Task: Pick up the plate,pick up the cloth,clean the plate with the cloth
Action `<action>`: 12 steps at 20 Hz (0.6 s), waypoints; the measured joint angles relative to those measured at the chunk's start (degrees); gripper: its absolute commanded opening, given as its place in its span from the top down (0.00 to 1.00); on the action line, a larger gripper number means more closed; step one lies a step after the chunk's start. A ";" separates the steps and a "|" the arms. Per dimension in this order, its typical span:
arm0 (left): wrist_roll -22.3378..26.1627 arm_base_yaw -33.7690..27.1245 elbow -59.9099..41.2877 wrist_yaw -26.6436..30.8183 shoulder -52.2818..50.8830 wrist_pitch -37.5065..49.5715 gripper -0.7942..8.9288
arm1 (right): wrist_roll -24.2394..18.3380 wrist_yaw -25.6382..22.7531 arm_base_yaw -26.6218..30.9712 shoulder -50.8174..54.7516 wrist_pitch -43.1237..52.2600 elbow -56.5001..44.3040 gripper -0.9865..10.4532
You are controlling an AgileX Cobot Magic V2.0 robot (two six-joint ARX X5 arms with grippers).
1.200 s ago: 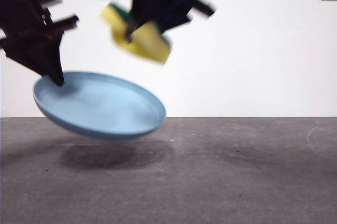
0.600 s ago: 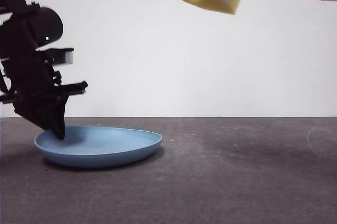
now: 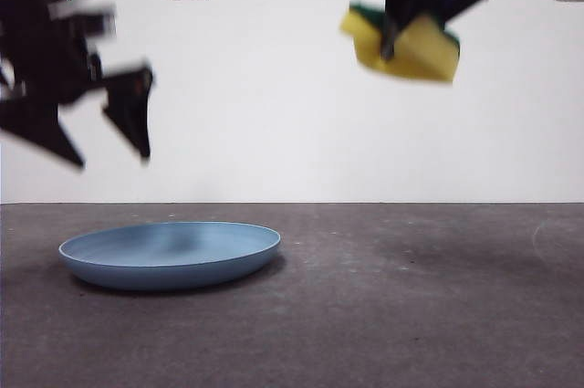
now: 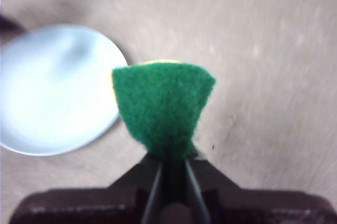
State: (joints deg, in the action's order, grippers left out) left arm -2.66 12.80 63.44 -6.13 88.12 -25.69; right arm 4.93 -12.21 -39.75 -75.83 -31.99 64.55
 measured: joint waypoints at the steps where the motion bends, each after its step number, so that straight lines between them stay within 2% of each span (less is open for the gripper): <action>1: -0.02 0.48 0.00 -0.02 -3.56 -0.70 0.46 | 0.00 0.76 0.90 -2.08 0.15 0.00 0.92; 5: 0.00 1.86 0.00 0.00 -15.23 -5.88 0.46 | 0.00 1.86 3.39 -11.63 2.51 0.00 0.92; 8: 0.00 2.64 0.00 0.02 -21.00 -8.63 0.47 | 0.00 6.12 4.90 -18.10 6.56 0.00 0.92; 12: -0.02 4.02 -3.08 0.00 -26.80 -8.68 0.47 | 0.02 6.25 5.27 -24.61 9.18 0.00 0.92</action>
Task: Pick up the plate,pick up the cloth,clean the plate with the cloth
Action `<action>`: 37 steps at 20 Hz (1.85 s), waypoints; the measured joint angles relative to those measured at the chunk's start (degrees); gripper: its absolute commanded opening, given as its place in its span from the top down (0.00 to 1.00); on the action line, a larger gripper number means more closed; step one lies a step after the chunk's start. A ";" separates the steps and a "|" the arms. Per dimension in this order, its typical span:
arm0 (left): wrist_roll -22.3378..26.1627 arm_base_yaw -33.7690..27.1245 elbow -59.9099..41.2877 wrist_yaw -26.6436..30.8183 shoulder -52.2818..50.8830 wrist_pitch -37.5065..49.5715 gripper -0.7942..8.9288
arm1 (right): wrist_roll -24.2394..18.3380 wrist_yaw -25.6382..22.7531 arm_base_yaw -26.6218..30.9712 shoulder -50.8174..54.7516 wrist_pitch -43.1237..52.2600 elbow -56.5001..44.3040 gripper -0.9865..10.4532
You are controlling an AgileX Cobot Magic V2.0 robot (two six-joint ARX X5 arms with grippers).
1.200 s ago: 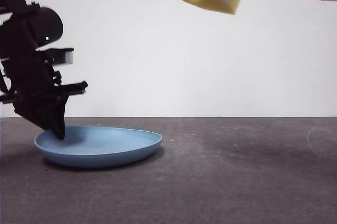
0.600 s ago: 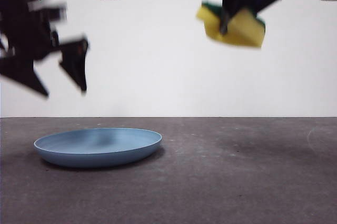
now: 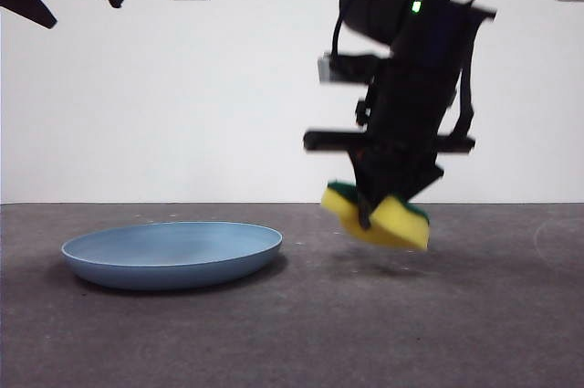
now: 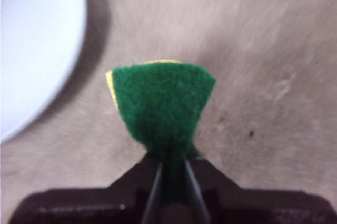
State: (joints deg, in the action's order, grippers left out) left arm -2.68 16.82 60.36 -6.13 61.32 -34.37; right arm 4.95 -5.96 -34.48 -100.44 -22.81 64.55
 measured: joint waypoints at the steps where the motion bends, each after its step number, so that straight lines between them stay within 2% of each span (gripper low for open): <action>1: -0.02 0.37 -1.31 0.00 -1.42 0.00 0.47 | 0.00 0.00 0.09 -1.20 0.81 0.00 0.92; 6: -1.38 3.26 -8.55 0.00 -8.85 -0.28 0.47 | -0.04 0.00 0.87 -4.79 2.73 -0.02 0.92; 8: -1.51 4.13 -10.08 0.00 -10.12 -0.44 0.47 | -0.24 0.02 1.03 -4.81 2.80 -0.02 0.88; 11: -1.77 4.52 -11.04 0.04 -10.23 -0.59 0.47 | -0.28 0.02 1.07 -4.81 2.82 -0.02 0.55; 12: -1.84 4.52 -11.10 0.17 -10.21 -0.59 0.47 | -0.28 0.07 1.05 -4.81 2.84 -0.02 0.47; 13: -1.86 4.52 -11.10 0.24 -10.21 -0.48 0.47 | -0.26 0.79 1.07 -4.81 2.73 -0.02 0.43; 16: -1.84 4.52 -11.10 1.73 -10.21 -0.50 0.47 | -0.20 3.02 1.07 -4.81 2.69 -0.02 0.43; 21: -1.84 4.52 -11.10 2.03 -10.21 -0.57 0.47 | -0.02 3.02 1.07 -2.82 2.27 -0.02 0.41; 24: -1.84 4.52 -11.10 2.10 -10.21 -0.96 0.47 | -0.02 6.03 1.07 -0.55 2.27 -0.02 0.34; 32: -1.84 4.52 -11.10 2.10 -10.21 -2.93 0.47 | 0.26 7.58 1.07 -0.55 1.84 -0.02 0.34; 37: -1.84 4.52 -11.10 2.10 -10.21 -3.15 0.47 | 4.42 17.57 0.92 -0.55 2.40 -0.02 0.34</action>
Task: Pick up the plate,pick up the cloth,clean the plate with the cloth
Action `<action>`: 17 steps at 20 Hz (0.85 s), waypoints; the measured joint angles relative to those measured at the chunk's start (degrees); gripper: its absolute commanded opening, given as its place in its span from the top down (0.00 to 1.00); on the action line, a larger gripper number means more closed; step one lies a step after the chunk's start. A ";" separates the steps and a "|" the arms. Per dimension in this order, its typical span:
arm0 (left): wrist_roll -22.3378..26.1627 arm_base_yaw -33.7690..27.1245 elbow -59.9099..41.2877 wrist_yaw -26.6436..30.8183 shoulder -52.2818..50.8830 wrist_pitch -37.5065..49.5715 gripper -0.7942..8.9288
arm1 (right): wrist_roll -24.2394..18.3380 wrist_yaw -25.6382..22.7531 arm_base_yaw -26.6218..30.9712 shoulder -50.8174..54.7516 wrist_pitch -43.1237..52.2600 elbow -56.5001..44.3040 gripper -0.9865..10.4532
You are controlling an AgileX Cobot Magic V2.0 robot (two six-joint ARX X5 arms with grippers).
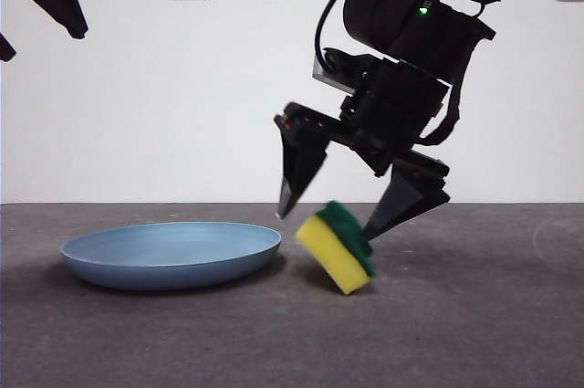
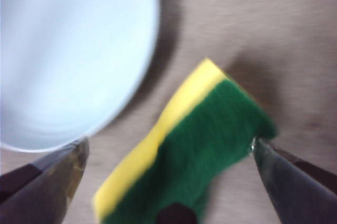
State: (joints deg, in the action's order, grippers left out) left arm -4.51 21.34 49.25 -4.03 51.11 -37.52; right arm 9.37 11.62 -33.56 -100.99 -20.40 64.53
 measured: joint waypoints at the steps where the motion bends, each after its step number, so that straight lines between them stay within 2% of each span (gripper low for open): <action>1: 0.00 0.00 0.00 0.00 0.00 0.00 0.47 | 0.87 1.05 -0.22 0.02 0.50 0.00 0.34; 4: 0.00 0.00 0.00 0.02 0.00 -0.46 0.47 | 2.49 1.07 -1.42 0.02 1.18 0.00 0.34; 8: 0.00 0.00 0.00 0.04 0.00 -0.83 0.47 | 2.86 -3.34 -2.21 1.40 -0.55 0.94 0.34; 9: 0.00 0.00 0.00 0.15 0.00 -0.81 0.47 | 2.89 -3.54 -2.19 2.86 -1.27 1.66 0.39; 10: 0.00 0.00 0.00 0.63 0.00 -0.77 0.49 | 2.89 -3.56 -2.19 4.42 -1.53 2.25 0.52; 11: 0.02 0.00 0.00 1.20 0.00 -0.57 0.64 | 2.86 -3.61 -2.16 6.80 -1.86 2.58 0.76; 12: 0.17 0.00 0.00 1.51 0.00 -0.09 0.85 | 2.82 -3.69 -2.08 8.96 -2.97 2.69 0.95; 13: 0.48 0.00 0.00 1.53 0.00 0.59 0.92 | 1.99 -3.69 -2.05 11.30 -4.26 2.71 0.93; 17: 1.68 0.00 0.00 1.53 0.00 3.61 0.93 | -1.75 -5.44 -2.47 18.91 -7.13 2.73 0.93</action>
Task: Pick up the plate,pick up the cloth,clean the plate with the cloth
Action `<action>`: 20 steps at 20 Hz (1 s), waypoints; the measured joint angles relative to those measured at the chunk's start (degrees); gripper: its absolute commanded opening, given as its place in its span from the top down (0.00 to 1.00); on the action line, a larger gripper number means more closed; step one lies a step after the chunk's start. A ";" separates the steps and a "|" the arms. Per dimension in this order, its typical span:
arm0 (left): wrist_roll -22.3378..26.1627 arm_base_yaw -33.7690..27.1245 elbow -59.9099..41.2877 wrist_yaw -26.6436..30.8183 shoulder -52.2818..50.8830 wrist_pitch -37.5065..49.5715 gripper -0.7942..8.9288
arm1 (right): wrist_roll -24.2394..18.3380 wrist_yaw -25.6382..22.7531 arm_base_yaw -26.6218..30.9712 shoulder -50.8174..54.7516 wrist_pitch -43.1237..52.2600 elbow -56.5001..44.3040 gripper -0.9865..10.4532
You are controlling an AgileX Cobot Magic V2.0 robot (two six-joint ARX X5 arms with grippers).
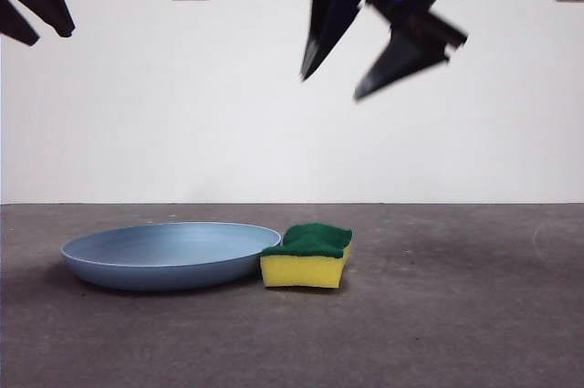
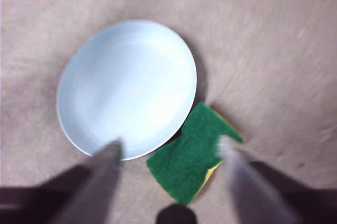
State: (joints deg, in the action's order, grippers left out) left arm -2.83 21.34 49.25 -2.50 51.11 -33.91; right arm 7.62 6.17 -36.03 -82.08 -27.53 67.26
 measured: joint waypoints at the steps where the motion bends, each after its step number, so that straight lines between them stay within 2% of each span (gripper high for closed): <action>1: 0.33 0.00 0.00 0.17 0.00 0.72 0.93 | -0.76 -1.20 0.00 1.42 -0.02 0.00 0.93; 3: 0.96 0.00 0.00 0.87 -0.04 2.91 0.93 | -2.10 -3.41 -0.02 4.39 0.20 -0.28 0.93; 6: 1.38 -0.02 -1.42 1.11 -1.33 6.97 0.93 | -3.04 -3.85 0.00 8.81 2.95 -4.07 0.93; 11: 1.14 -0.02 -12.76 4.63 -8.20 17.68 0.93 | -2.45 -6.64 -0.28 16.02 11.69 -16.13 0.93; 15: -2.51 -0.22 -24.61 5.84 -15.72 26.43 0.93 | -0.79 -11.74 -1.64 23.56 20.70 -27.58 0.93; 17: -3.89 -0.22 -28.50 5.84 -19.15 28.50 0.93 | -0.46 -12.74 -2.29 27.28 22.03 -32.13 0.93; 20: -4.37 -0.22 -29.05 5.81 -20.50 29.42 0.92 | -0.11 -13.77 -2.56 29.00 20.63 -33.35 0.92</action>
State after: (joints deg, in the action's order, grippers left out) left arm -7.20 21.12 20.21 3.31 30.61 -4.49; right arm 7.51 -7.60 -38.59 -53.08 -6.90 33.91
